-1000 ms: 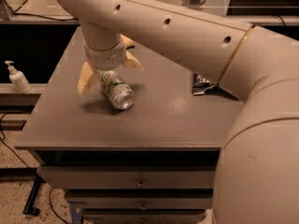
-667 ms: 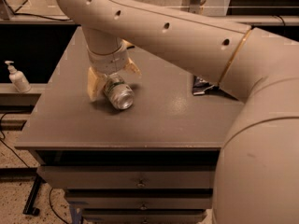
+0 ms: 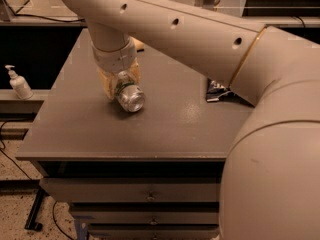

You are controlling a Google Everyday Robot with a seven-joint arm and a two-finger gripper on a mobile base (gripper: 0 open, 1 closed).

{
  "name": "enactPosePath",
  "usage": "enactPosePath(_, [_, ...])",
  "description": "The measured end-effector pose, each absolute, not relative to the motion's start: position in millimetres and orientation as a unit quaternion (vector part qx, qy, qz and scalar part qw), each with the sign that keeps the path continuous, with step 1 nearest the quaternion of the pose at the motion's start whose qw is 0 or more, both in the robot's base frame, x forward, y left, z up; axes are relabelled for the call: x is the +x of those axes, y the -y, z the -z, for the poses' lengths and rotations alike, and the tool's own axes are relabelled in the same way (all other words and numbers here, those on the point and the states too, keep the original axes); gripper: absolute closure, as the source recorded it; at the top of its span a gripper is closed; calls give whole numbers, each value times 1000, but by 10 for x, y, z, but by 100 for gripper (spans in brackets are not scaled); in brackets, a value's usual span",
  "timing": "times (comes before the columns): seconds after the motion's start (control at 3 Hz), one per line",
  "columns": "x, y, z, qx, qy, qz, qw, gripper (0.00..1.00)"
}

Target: Place 7up can upright

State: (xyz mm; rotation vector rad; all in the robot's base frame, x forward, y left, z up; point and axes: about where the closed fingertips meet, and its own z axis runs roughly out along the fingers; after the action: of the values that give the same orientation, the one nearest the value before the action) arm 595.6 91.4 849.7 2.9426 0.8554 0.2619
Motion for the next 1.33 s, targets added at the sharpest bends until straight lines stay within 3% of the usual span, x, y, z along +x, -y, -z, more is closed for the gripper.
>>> enactPosePath(0.33, [6001,-1008,-8698,949,-297,-106,10,87])
enactPosePath(0.67, [5911,-1048,-9043,923,-349,-157,-43,100])
enactPosePath(1.33, [5735,-839,-9563,848,-418,-277,-174,100])
